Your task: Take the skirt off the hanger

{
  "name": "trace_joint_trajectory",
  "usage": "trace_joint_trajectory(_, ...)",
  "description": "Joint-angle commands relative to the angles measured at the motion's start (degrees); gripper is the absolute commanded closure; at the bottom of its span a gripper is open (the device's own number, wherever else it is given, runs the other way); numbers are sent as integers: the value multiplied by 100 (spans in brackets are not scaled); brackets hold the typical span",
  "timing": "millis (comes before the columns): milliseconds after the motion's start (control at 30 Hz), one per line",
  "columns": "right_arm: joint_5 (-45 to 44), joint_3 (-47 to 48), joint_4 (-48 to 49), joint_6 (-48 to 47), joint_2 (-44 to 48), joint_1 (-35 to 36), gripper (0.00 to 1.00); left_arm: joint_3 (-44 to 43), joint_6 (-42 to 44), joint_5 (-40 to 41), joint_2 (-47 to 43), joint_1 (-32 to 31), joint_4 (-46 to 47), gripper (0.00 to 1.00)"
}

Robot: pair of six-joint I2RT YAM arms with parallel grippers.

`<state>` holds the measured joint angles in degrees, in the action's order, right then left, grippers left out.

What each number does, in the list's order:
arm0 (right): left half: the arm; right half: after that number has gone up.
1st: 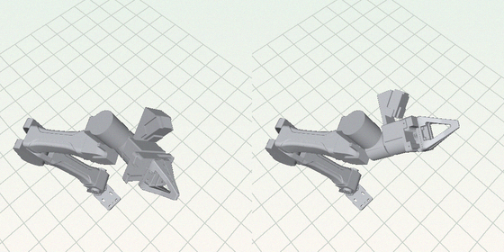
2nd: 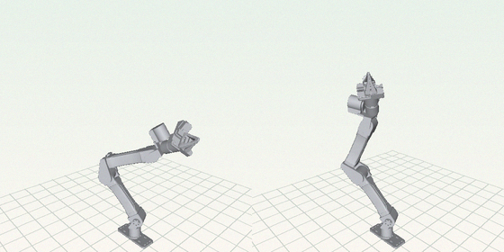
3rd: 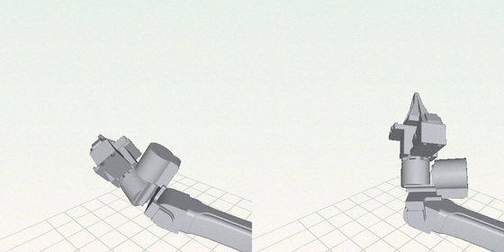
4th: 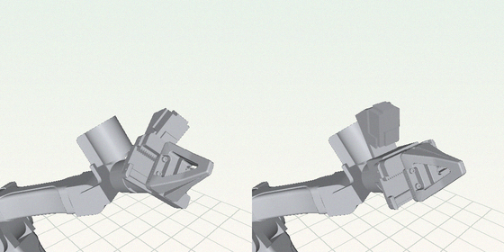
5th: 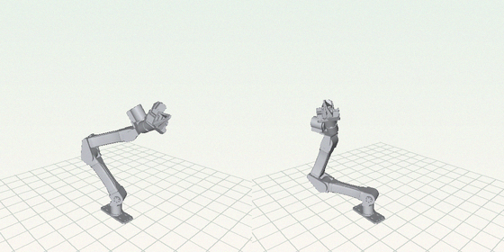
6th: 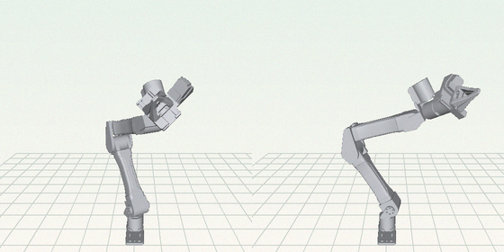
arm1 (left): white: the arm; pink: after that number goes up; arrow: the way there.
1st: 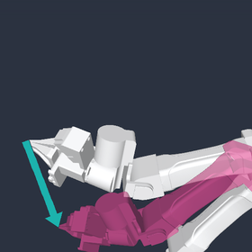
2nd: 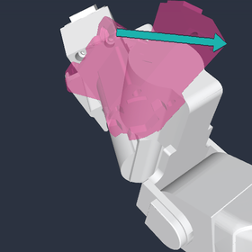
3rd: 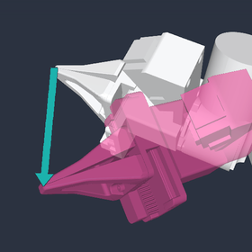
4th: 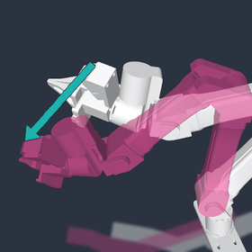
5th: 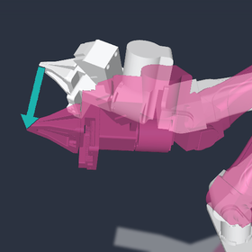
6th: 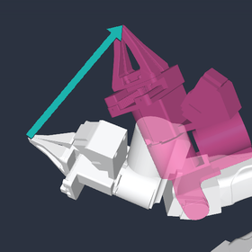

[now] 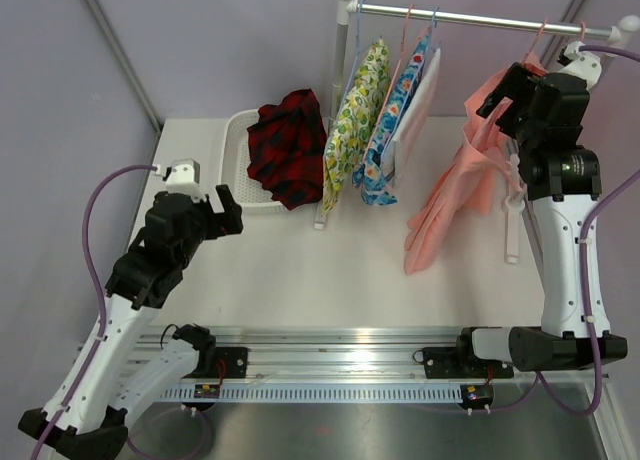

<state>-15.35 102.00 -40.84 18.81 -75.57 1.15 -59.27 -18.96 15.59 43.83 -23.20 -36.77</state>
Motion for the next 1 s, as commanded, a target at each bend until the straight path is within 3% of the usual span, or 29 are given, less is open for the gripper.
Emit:
trace_joint_trajectory(0, -293, -284, 690, -123, 280, 35, 1, 318, -90, -66, -445, -27, -532, 1)
trace_joint_trajectory(100, -171, -689, 927, -44, 288, 43, 15, 679, -90, -4, -771, -27, -498, 1)
trace_joint_trajectory(233, 129, -909, 1113, 184, 87, 43, 50, 908, -169, -74, -912, -27, -453, 1)
trace_joint_trajectory(267, 190, -892, 1131, 219, 34, 43, 73, 925, -178, -83, -920, -27, -453, 1)
trace_joint_trajectory(300, 295, -875, 1148, 255, -10, 35, 85, 926, -187, -92, -929, -27, -462, 1)
trace_joint_trajectory(367, 357, -796, 1175, 369, -81, 43, 100, 925, -152, -284, -929, -27, -436, 1)
trace_joint_trajectory(467, 463, -699, 1254, 431, -98, 35, 100, 891, -99, -855, -842, -53, -208, 1)
trace_joint_trajectory(567, 542, -506, 1219, 483, -72, 43, 100, 759, -169, -909, -552, -394, 161, 1)
trace_joint_trajectory(667, 647, -217, 1157, 492, -98, 43, 100, 312, -91, -138, 8, -1386, 521, 1)
trace_joint_trajectory(700, 717, -111, 1088, 484, -124, 43, 100, 145, -12, 117, 255, -2007, 635, 1)
trace_joint_trajectory(767, 753, 222, 1008, 466, -203, 35, 100, -558, 251, 593, 1008, -2424, 680, 1)
trace_joint_trajectory(967, 937, 874, 727, 501, -406, 43, 100, -1657, 472, -486, 2190, -2637, 1610, 1)
